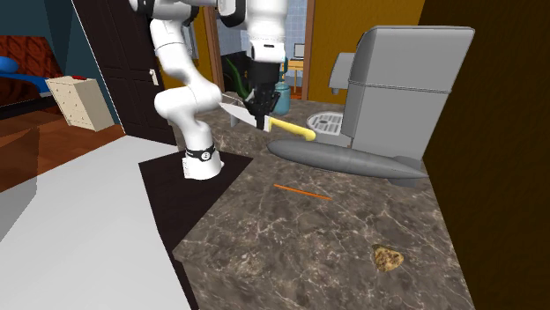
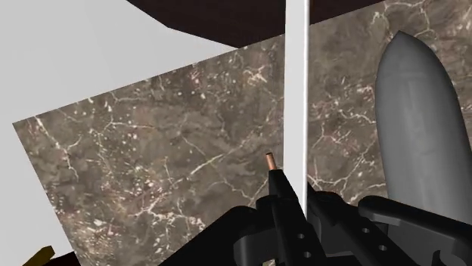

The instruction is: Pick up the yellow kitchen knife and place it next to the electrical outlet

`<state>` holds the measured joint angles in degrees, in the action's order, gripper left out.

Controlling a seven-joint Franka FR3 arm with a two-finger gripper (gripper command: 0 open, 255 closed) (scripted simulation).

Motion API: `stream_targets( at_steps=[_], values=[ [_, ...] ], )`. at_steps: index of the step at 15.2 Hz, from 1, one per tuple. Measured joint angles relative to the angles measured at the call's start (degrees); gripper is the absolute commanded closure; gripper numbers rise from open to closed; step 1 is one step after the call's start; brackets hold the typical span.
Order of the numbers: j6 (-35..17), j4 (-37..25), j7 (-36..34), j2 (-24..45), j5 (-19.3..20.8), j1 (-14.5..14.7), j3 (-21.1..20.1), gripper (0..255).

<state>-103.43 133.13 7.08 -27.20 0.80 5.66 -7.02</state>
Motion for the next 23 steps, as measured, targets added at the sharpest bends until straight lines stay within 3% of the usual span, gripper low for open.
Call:
stream_targets(
  at_steps=[9, 16, 23],
  values=[
    [7.5, 14.9, -1.2, -22.4, -2.8, 3.0, -0.7, 255],
    [18.9, 22.4, -3.6, -41.5, -5.5, 6.5, -2.1, 255],
    [30.9, 25.6, -7.4, -58.6, -9.2, 10.6, -4.8, 255]
  ],
)
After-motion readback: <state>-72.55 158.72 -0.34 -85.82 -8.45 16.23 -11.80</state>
